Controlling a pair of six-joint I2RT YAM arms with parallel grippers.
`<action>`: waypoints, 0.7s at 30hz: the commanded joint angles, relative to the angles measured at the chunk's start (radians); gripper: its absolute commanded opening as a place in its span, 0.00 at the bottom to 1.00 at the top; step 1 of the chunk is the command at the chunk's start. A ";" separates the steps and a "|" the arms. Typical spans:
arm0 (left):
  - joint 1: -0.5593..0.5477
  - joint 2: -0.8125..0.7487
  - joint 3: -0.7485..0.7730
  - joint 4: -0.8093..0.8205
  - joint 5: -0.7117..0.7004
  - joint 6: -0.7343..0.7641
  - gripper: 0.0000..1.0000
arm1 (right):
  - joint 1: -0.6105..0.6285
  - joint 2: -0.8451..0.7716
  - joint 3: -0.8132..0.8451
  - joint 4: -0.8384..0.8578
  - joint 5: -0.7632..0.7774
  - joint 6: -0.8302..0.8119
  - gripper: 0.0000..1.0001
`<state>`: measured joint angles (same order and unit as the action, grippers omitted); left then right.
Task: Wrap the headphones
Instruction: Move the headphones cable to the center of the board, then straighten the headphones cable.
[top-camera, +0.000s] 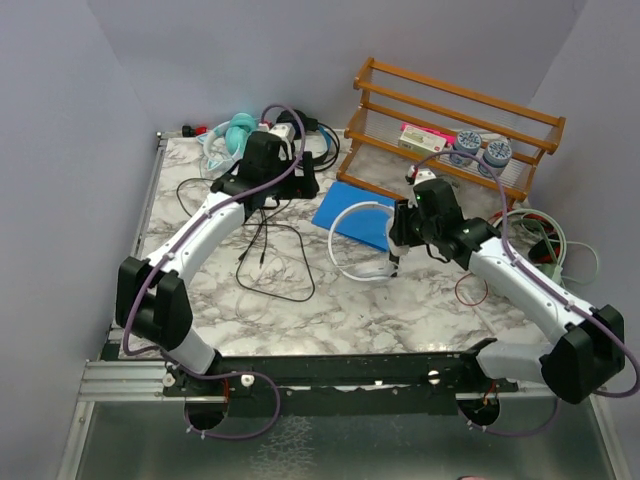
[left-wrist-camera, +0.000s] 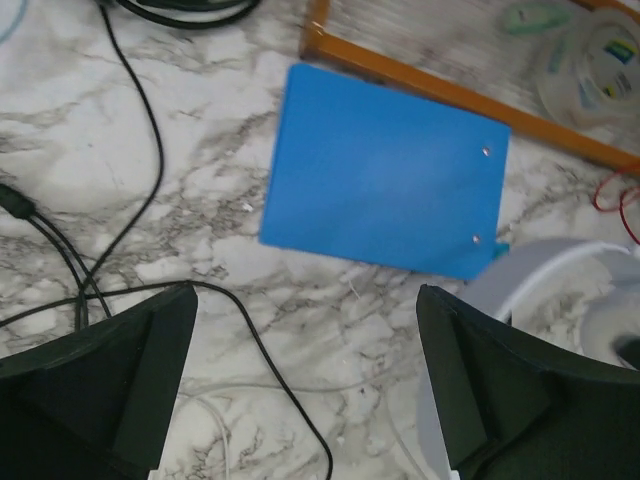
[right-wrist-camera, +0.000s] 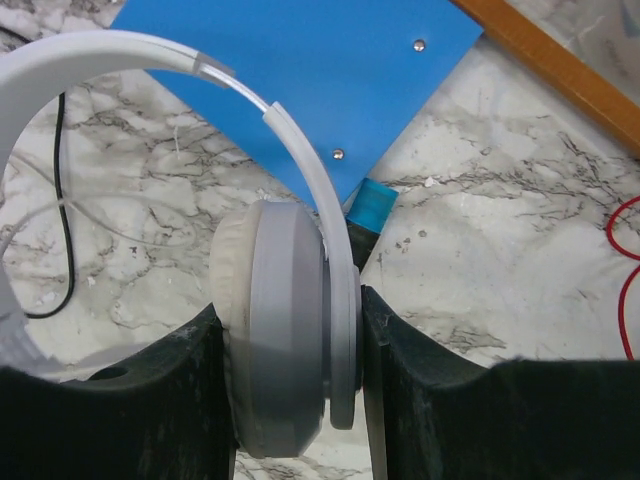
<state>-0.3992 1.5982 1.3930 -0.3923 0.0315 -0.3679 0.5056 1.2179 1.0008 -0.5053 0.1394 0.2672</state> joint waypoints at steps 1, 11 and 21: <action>-0.009 -0.099 -0.086 0.027 0.193 0.021 0.99 | 0.018 0.035 0.027 0.091 -0.051 -0.037 0.35; -0.225 -0.103 -0.134 -0.025 -0.047 0.049 0.98 | 0.086 0.153 0.057 0.132 0.016 -0.035 0.37; -0.298 -0.011 -0.154 -0.030 -0.192 0.067 0.91 | 0.095 0.135 0.047 0.163 -0.001 -0.047 0.38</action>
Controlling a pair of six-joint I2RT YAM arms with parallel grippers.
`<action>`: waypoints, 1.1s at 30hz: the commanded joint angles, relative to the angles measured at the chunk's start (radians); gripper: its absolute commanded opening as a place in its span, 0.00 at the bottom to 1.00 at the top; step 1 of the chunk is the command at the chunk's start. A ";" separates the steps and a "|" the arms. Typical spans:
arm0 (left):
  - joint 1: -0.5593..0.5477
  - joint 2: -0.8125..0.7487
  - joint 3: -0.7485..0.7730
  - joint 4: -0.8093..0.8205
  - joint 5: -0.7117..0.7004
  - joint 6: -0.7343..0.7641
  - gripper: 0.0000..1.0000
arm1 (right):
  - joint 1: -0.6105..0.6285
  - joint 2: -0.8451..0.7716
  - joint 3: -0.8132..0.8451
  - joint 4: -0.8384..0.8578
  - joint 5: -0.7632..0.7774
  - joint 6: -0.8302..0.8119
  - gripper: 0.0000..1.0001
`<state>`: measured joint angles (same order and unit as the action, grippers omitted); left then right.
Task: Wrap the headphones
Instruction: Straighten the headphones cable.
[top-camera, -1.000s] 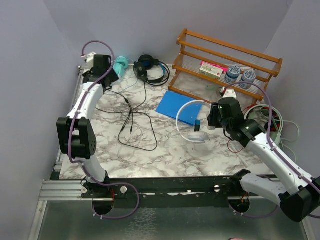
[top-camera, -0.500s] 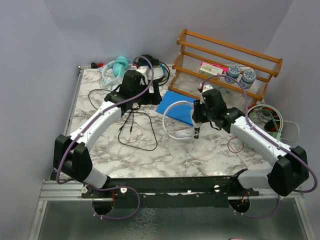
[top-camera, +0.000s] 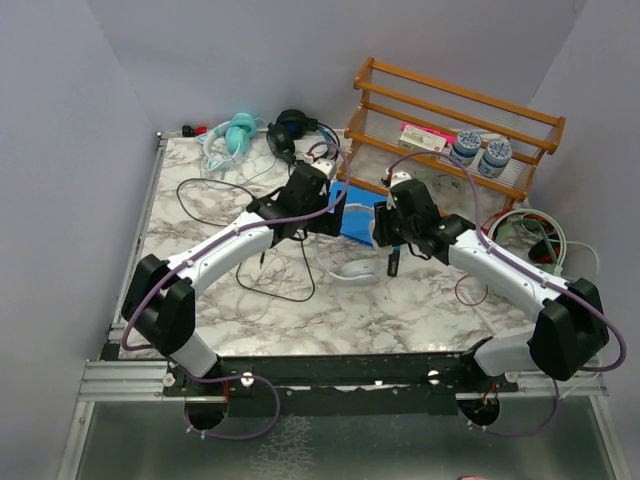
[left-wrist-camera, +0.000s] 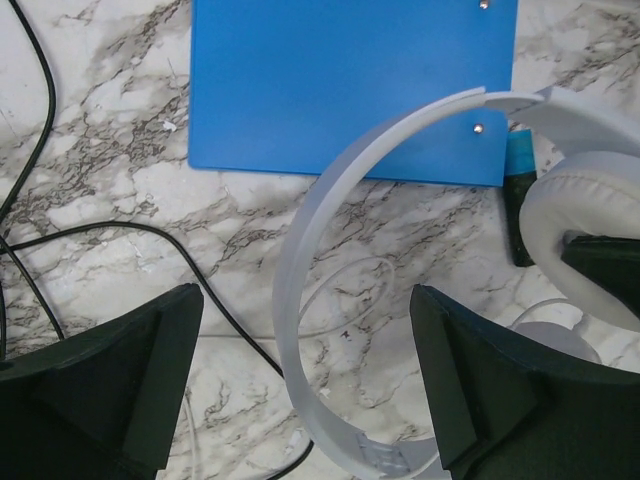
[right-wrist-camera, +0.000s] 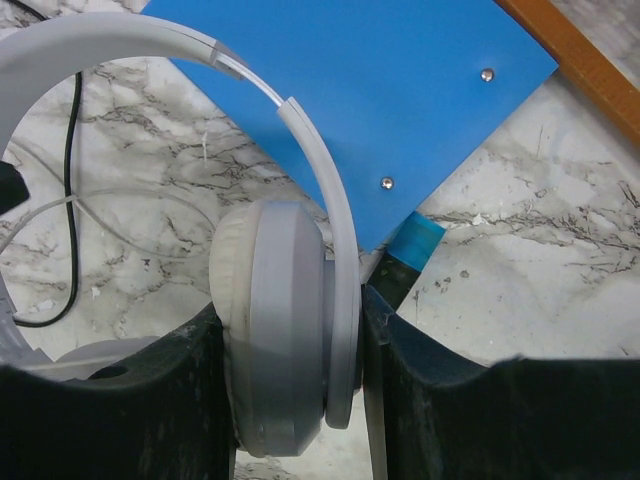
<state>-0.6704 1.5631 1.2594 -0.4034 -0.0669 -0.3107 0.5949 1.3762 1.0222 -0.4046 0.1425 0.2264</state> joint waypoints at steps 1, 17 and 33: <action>-0.033 0.034 -0.024 -0.017 -0.091 0.012 0.91 | 0.005 -0.025 0.023 0.065 -0.006 -0.006 0.37; -0.087 0.116 0.005 -0.020 -0.258 -0.016 0.70 | 0.005 -0.034 -0.006 0.100 -0.059 -0.019 0.38; -0.082 0.050 0.002 -0.045 -0.401 -0.035 0.00 | 0.005 -0.105 -0.056 0.171 -0.087 -0.005 1.00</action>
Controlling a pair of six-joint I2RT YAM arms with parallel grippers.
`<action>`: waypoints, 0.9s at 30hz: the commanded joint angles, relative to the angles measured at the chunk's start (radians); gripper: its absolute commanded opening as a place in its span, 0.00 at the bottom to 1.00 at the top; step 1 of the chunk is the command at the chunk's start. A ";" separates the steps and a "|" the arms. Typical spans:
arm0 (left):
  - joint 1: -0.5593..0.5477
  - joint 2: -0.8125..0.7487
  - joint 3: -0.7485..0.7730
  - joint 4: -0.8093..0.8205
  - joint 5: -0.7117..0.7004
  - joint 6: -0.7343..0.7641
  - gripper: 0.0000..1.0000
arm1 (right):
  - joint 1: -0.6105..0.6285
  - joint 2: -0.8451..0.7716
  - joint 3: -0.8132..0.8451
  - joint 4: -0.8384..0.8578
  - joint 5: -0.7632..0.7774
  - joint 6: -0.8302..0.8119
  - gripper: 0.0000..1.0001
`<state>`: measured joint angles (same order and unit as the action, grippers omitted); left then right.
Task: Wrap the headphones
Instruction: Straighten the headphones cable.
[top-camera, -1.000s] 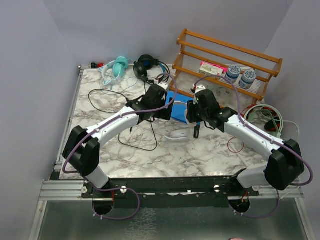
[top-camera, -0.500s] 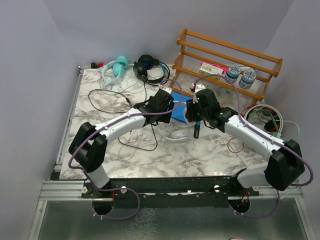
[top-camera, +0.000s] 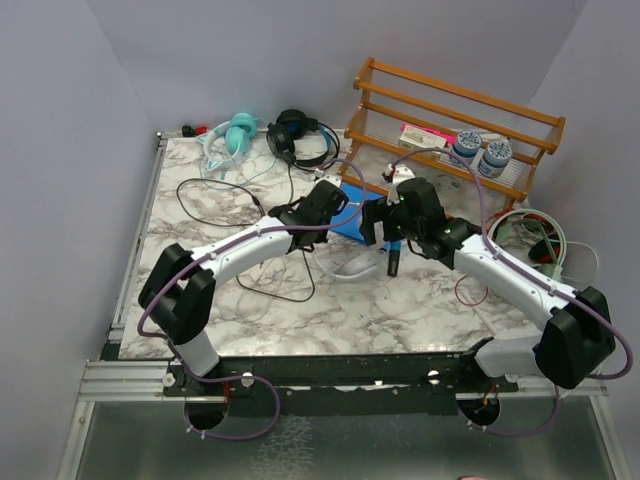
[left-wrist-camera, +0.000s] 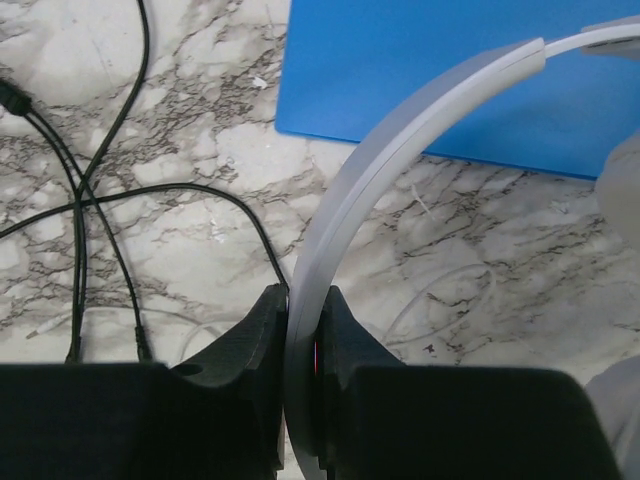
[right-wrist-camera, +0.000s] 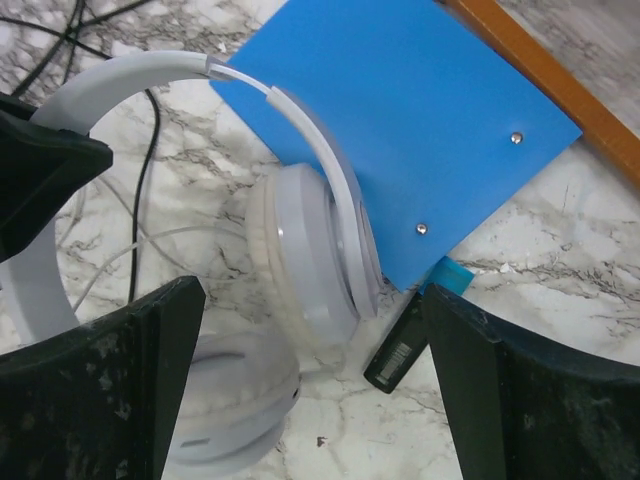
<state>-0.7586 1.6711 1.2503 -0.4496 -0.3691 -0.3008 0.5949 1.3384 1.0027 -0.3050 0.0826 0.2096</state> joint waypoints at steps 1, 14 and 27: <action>0.009 -0.068 0.010 -0.008 -0.109 -0.050 0.00 | 0.005 -0.089 -0.051 0.088 -0.020 0.017 1.00; 0.278 -0.312 -0.037 -0.065 0.079 -0.108 0.00 | 0.005 -0.460 -0.422 0.489 -0.074 0.047 1.00; 0.337 -0.414 0.229 -0.238 0.274 -0.143 0.00 | 0.005 -0.368 -0.631 0.977 -0.479 0.086 1.00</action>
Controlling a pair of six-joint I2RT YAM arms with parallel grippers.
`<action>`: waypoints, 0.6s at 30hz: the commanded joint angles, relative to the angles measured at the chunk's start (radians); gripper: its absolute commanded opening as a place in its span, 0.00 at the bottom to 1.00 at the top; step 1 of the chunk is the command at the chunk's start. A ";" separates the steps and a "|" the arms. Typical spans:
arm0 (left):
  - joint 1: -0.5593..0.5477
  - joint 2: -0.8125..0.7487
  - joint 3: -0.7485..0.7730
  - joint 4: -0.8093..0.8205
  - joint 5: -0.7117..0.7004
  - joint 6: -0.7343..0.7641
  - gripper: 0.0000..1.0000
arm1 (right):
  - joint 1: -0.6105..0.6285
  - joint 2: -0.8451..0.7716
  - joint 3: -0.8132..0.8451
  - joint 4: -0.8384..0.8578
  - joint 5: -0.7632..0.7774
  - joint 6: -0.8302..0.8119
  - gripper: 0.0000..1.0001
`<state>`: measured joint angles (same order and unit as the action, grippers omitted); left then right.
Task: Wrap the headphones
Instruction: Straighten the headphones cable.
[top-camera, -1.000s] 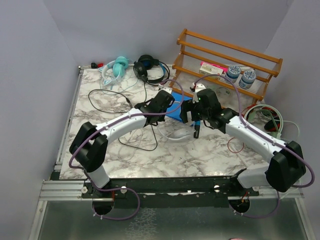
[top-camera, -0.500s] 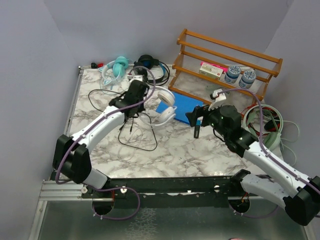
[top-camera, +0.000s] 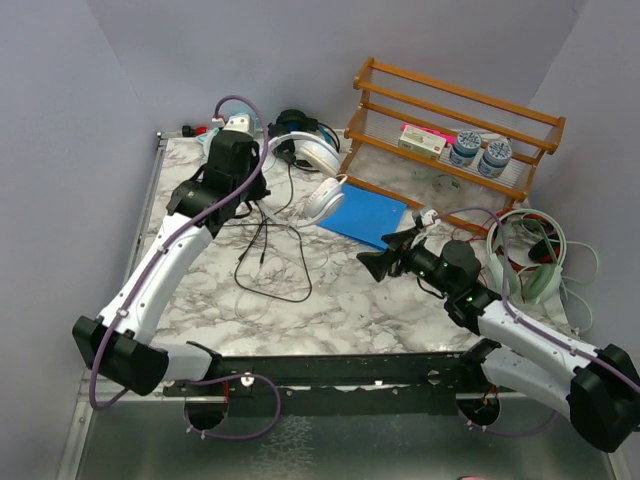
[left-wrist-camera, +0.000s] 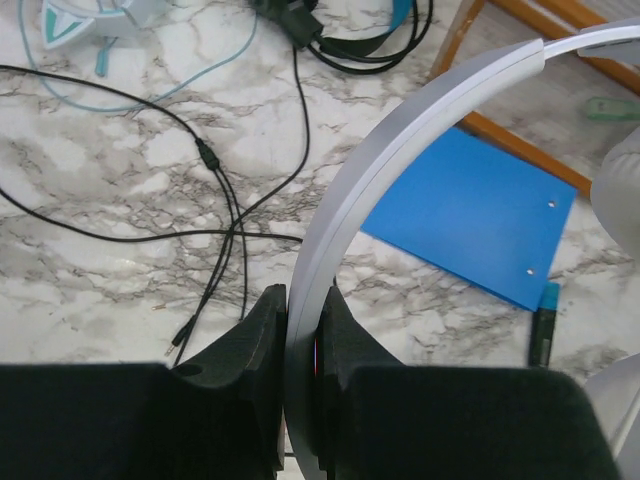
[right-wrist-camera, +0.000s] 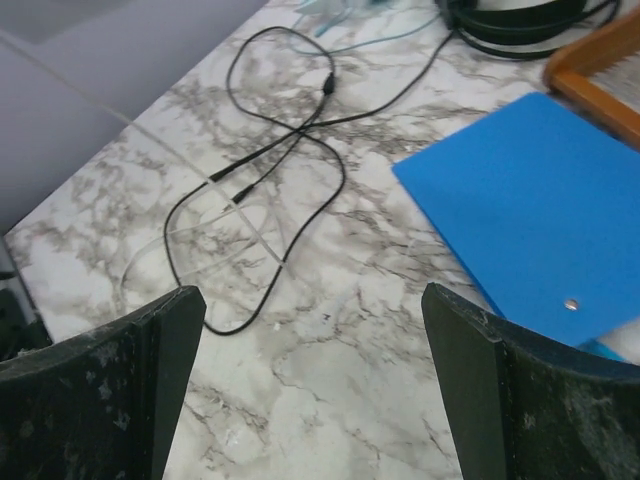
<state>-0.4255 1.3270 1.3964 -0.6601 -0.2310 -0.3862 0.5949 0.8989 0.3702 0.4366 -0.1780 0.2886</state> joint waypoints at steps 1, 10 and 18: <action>0.004 -0.073 0.101 -0.037 0.157 -0.070 0.00 | 0.005 0.097 -0.005 0.289 -0.251 0.009 1.00; 0.004 -0.045 0.234 -0.062 0.313 -0.148 0.00 | 0.027 0.320 0.025 0.554 -0.429 0.039 0.95; 0.004 -0.002 0.307 -0.062 0.401 -0.184 0.00 | 0.118 0.511 0.127 0.639 -0.426 -0.016 0.92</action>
<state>-0.4248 1.3067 1.6463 -0.7486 0.0750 -0.5152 0.6724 1.3312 0.4324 0.9668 -0.5728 0.3096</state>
